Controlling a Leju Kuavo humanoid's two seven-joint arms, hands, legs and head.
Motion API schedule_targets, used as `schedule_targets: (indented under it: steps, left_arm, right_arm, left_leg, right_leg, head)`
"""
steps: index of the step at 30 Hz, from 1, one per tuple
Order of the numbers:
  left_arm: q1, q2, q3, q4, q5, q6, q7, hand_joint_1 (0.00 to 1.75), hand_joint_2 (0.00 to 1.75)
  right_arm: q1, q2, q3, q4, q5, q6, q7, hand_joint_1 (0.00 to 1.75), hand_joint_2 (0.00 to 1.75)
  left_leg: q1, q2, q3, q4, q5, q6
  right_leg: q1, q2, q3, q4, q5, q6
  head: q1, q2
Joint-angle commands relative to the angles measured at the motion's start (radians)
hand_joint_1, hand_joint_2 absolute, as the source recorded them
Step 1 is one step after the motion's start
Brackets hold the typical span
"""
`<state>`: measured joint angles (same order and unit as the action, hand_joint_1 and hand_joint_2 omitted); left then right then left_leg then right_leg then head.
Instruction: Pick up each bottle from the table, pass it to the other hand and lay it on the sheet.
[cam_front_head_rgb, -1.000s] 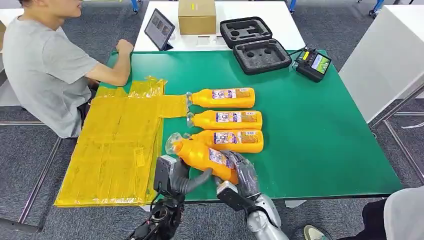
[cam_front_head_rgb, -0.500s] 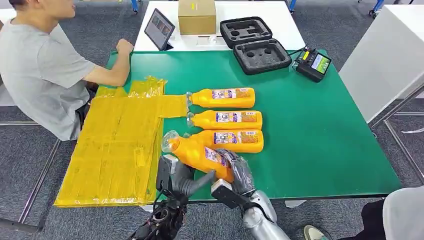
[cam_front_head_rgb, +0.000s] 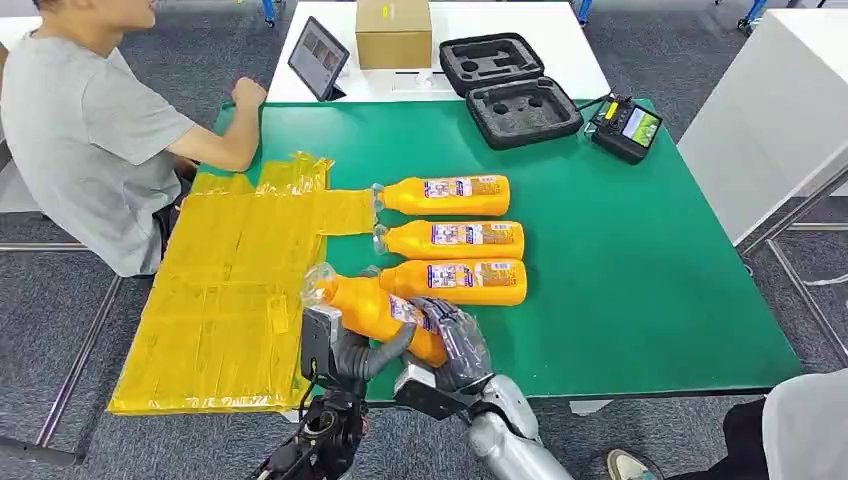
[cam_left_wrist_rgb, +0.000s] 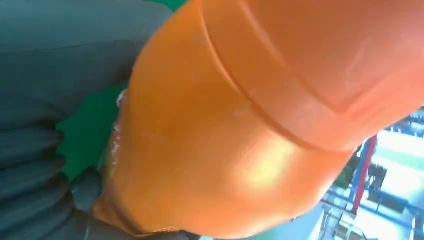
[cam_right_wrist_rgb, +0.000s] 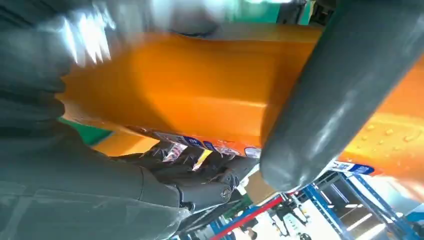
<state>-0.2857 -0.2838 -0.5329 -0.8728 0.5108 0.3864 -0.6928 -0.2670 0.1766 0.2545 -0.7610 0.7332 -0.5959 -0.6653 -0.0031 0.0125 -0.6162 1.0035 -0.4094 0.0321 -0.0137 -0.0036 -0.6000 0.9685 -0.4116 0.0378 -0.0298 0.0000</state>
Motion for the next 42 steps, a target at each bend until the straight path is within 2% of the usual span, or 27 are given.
schedule_targets:
  steps: [1, 3, 4, 11, 12, 13, 14, 15, 16, 17, 23, 27, 34, 42]
  left_arm:
    - [-0.089, -0.022, 0.042, 0.017, -0.014, 0.047, -0.005, 0.0, 1.75]
    - [-0.091, -0.03, 0.042, 0.024, -0.03, 0.06, -0.005, 0.07, 1.75]
    - [-0.098, -0.03, 0.039, 0.033, -0.035, 0.056, -0.005, 1.64, 1.75]
    - [-0.098, -0.03, 0.039, 0.033, -0.035, 0.056, -0.005, 1.64, 1.75]
    - [-0.097, -0.033, 0.049, 0.044, -0.046, 0.063, -0.005, 1.75, 1.75]
    - [-0.098, -0.032, 0.049, 0.049, -0.05, 0.058, -0.005, 1.75, 1.75]
    - [-0.097, -0.033, 0.055, 0.05, -0.05, 0.05, -0.005, 1.75, 1.75]
    - [-0.096, -0.032, 0.057, 0.05, -0.05, 0.044, -0.005, 1.75, 1.75]
    - [-0.095, -0.032, 0.059, 0.049, -0.051, 0.043, -0.005, 1.75, 1.75]
    - [-0.097, -0.034, 0.065, 0.056, -0.042, 0.031, -0.005, 1.75, 1.75]
    - [-0.11, -0.026, 0.061, 0.072, 0.006, -0.018, 0.0, 1.75, 1.75]
    - [-0.091, 0.002, 0.072, 0.007, -0.032, 0.022, -0.005, 1.75, 1.75]
    - [0.007, 0.067, 0.248, -0.274, -0.359, 0.158, -0.005, 1.75, 1.75]
    - [0.008, 0.077, 0.257, -0.276, -0.355, 0.146, -0.005, 1.75, 1.75]
  right_arm:
    - [-0.011, 0.021, 0.095, 0.122, 0.007, 0.004, 0.001, 1.61, 1.75]
    - [-0.014, 0.024, 0.1, 0.126, -0.001, 0.008, -0.008, 1.57, 1.75]
    - [-0.014, 0.023, 0.102, 0.127, -0.003, 0.008, -0.009, 1.59, 1.75]
    - [-0.014, 0.023, 0.102, 0.127, -0.003, 0.008, -0.009, 1.59, 1.75]
    - [-0.015, 0.021, 0.102, 0.127, -0.008, 0.004, -0.009, 1.45, 1.75]
    - [-0.016, 0.02, 0.102, 0.127, -0.009, 0.001, -0.009, 1.33, 1.75]
    - [-0.016, 0.019, 0.1, 0.128, -0.015, 0.002, -0.01, 0.84, 1.75]
    - [-0.017, 0.017, 0.099, 0.13, -0.016, -0.002, -0.009, 0.45, 1.75]
    - [-0.018, 0.016, 0.099, 0.131, -0.016, -0.003, -0.009, 0.14, 1.75]
    - [-0.019, 0.017, 0.096, 0.137, -0.023, -0.007, -0.011, 0.0, 1.75]
    - [-0.027, 0.023, 0.086, 0.16, -0.052, -0.027, -0.028, 0.0, 1.75]
    - [-0.022, 0.024, 0.086, 0.149, -0.076, -0.011, -0.033, 0.0, 1.75]
    - [-0.018, 0.011, 0.091, 0.126, -0.141, 0.027, -0.033, 0.0, 1.75]
    - [-0.018, 0.01, 0.091, 0.125, -0.143, 0.027, -0.033, 0.0, 1.75]
  left_leg:
    - [0.002, -0.003, 0.001, 0.001, -0.001, -0.002]
    - [0.002, -0.004, 0.002, 0.001, -0.001, -0.002]
    - [0.002, -0.003, 0.001, 0.001, -0.001, -0.002]
    - [0.002, -0.003, 0.001, 0.0, -0.001, -0.001]
    - [0.001, -0.003, 0.001, 0.0, 0.0, -0.001]
    - [0.002, -0.003, 0.002, 0.0, -0.001, -0.002]
    - [0.002, -0.003, 0.002, 0.0, -0.001, -0.002]
    - [0.002, -0.004, 0.002, 0.001, -0.001, -0.002]
    - [0.001, -0.004, 0.002, 0.0, -0.001, -0.002]
    - [0.001, -0.003, 0.001, 0.0, 0.0, -0.001]
    - [0.001, -0.002, 0.001, 0.0, 0.0, -0.001]
    - [0.001, -0.002, 0.002, 0.0, -0.001, -0.002]
    - [0.001, 0.002, 0.002, 0.0, -0.002, -0.003]
    - [0.001, 0.0, 0.0, 0.0, -0.001, -0.002]
  right_leg:
    - [0.002, -0.002, 0.002, 0.0, -0.001, -0.002]
    - [0.002, -0.003, 0.003, 0.0, -0.002, -0.002]
    - [0.002, -0.002, 0.002, 0.0, -0.001, -0.002]
    - [0.002, -0.002, 0.002, 0.0, -0.001, -0.001]
    - [0.001, -0.002, 0.002, 0.0, -0.001, -0.001]
    - [0.001, -0.003, 0.003, 0.0, -0.001, -0.001]
    - [0.002, -0.002, 0.003, -0.001, -0.001, -0.001]
    - [0.002, -0.003, 0.004, 0.0, -0.002, -0.002]
    - [0.001, -0.003, 0.003, 0.0, -0.002, -0.001]
    - [0.001, -0.002, 0.002, 0.0, -0.001, -0.001]
    - [0.001, -0.001, 0.002, 0.0, -0.001, -0.001]
    - [0.001, -0.001, 0.003, 0.0, -0.001, -0.001]
    - [0.001, 0.003, 0.002, 0.0, -0.002, -0.002]
    - [0.001, 0.0, 0.0, 0.0, -0.001, -0.001]
  head:
    - [0.0, 0.0]
    - [0.0, 0.0]
    - [0.0, 0.0]
    - [0.0, 0.0]
    - [0.0, 0.0]
    - [0.0, 0.0]
    - [0.0, 0.0]
    - [0.0, 0.0]
    - [0.0, 0.0]
    - [0.0, 0.0]
    - [0.0, 0.0]
    - [0.0, 0.0]
    - [0.0, 0.0]
    - [0.0, 0.0]
